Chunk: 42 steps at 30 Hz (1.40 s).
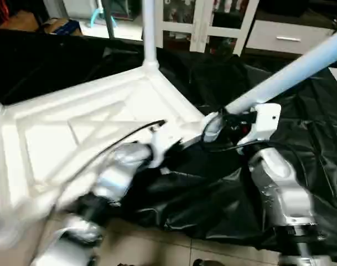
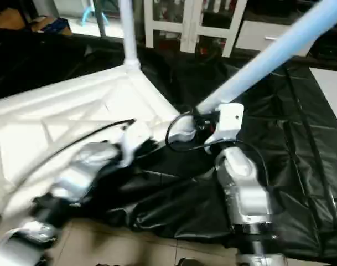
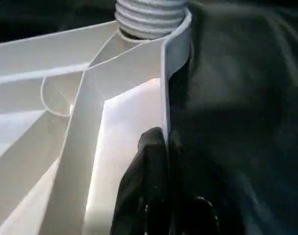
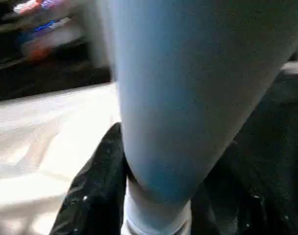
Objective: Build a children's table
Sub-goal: Insert table leg to table base
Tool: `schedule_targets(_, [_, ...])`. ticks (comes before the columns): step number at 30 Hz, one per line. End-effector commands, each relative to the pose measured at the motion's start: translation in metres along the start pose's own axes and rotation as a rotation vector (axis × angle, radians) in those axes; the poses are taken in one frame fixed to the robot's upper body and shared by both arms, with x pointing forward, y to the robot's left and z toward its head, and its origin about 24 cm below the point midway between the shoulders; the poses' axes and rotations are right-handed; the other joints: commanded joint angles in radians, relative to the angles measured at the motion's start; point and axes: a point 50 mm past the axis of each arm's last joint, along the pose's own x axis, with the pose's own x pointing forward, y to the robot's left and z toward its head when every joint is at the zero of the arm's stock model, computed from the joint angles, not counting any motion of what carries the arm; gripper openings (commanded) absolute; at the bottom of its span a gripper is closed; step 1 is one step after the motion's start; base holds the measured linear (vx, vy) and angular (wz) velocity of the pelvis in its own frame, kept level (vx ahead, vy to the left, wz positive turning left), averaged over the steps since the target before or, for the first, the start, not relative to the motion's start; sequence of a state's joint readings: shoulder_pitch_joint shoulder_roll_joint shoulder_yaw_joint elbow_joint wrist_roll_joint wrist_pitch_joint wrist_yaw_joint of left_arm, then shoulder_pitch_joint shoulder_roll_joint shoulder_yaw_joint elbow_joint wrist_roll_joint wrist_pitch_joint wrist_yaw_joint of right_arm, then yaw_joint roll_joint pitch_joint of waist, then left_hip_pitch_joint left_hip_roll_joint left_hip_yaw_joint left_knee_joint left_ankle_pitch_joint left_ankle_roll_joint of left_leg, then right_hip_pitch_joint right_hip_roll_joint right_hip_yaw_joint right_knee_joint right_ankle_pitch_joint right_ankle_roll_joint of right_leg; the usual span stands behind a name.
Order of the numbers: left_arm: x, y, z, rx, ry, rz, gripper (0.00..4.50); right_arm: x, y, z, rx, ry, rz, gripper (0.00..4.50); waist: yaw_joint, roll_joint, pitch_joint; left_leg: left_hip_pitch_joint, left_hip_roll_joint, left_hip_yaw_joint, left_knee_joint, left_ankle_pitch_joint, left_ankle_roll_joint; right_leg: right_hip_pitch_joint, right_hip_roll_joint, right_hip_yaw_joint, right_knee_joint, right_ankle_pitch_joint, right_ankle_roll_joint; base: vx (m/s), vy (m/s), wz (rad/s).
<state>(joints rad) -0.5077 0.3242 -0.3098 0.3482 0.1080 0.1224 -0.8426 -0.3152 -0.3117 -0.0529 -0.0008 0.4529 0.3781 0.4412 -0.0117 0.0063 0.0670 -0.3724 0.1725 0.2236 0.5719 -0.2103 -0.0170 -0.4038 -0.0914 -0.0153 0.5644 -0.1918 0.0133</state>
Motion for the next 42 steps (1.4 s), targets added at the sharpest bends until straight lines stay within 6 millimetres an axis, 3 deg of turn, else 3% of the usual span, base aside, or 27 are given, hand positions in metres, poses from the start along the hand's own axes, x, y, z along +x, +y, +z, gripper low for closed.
schedule_targets(1, [-0.003, -0.015, 0.006, 0.080, -0.043, -0.196, 0.00, -0.015, -0.010, 0.008, 0.019, 0.094, 0.135, 1.80, 0.009, -0.005, -0.053, 0.026, 0.060, -0.026, -0.053, 0.007, 0.151, 0.044, -0.038, 0.025, -0.017, 0.193, -0.310, 0.000, 0.000, 0.00])
schedule_targets(4, [-0.008, -0.016, 0.005, 0.092, -0.051, -0.240, 0.00, -0.027, -0.013, 0.020, -0.003, 0.151, 0.266, 1.80, 0.028, -0.004, -0.053, 0.031, 0.061, -0.023, -0.049, 0.009, 0.142, 0.045, -0.041, 0.028, -0.012, 0.176, -0.320, 0.000, 0.000, 0.00])
schedule_targets(7, [-0.010, -0.017, 0.005, 0.100, -0.061, -0.262, 0.00, -0.034, -0.015, 0.024, -0.013, 0.177, 0.339, 1.80, 0.034, -0.007, -0.052, 0.027, 0.060, -0.022, -0.045, 0.021, 0.139, 0.043, -0.044, 0.028, -0.009, 0.165, -0.322, 0.000, 0.000, 0.00])
schedule_targets(10, [-0.014, -0.023, 0.007, 0.130, -0.105, -0.341, 0.00, -0.049, -0.020, 0.025, -0.017, 0.271, 0.485, 1.79, 0.046, -0.012, -0.045, 0.028, 0.063, -0.023, -0.047, -0.031, 0.133, 0.044, -0.048, 0.030, -0.013, 0.090, -0.316, 0.000, 0.000, 0.00])
schedule_targets(14, [-0.015, -0.024, 0.007, 0.142, -0.118, -0.363, 0.00, -0.052, -0.021, 0.025, -0.001, 0.295, 0.524, 1.79, 0.046, -0.012, -0.042, 0.029, 0.064, -0.023, -0.047, -0.049, 0.118, 0.038, -0.047, 0.030, -0.015, 0.033, -0.311, 0.000, 0.000, 0.00])
schedule_targets(21, [-0.014, -0.017, 0.008, 0.167, -0.118, -0.334, 0.00, -0.041, -0.018, 0.017, -0.081, 0.300, 0.535, 1.79, 0.040, -0.012, -0.039, 0.028, 0.061, -0.025, -0.049, -0.133, 0.062, 0.034, -0.047, 0.032, -0.025, -0.080, -0.290, 0.000, 0.000, 0.00])
schedule_targets(27, [-0.014, -0.014, 0.007, 0.176, -0.116, -0.333, 0.00, -0.037, -0.020, 0.019, -0.133, 0.334, 0.590, 1.79, 0.042, -0.008, -0.043, 0.026, 0.060, -0.025, -0.045, -0.104, 0.077, 0.036, -0.045, 0.031, -0.017, -0.013, -0.305, 0.000, 0.000, 0.00])
schedule_targets(28, [-0.014, -0.014, 0.007, 0.177, -0.116, -0.338, 0.00, -0.037, -0.020, 0.018, -0.141, 0.345, 0.605, 1.79, 0.044, 0.000, -0.043, 0.026, 0.060, -0.027, -0.045, -0.100, 0.078, 0.036, -0.045, 0.030, -0.016, -0.006, -0.309, 0.000, 0.000, 0.00])
schedule_targets(30, [-0.014, -0.013, 0.007, 0.178, -0.115, -0.343, 0.00, -0.035, -0.019, 0.016, -0.153, 0.358, 0.621, 1.79, 0.042, -0.002, -0.043, 0.023, 0.060, -0.026, -0.044, -0.096, 0.083, 0.039, -0.043, 0.028, -0.014, 0.012, -0.317, 0.000, 0.000, 0.00])
schedule_targets(42, [-0.013, -0.015, 0.008, 0.172, -0.123, -0.373, 0.00, -0.010, -0.011, 0.025, -0.192, 0.345, 0.705, 1.79, 0.040, -0.001, -0.041, 0.025, 0.061, -0.025, -0.045, -0.132, 0.063, 0.036, -0.044, 0.028, -0.017, -0.038, -0.325, 0.000, 0.000, 0.00])
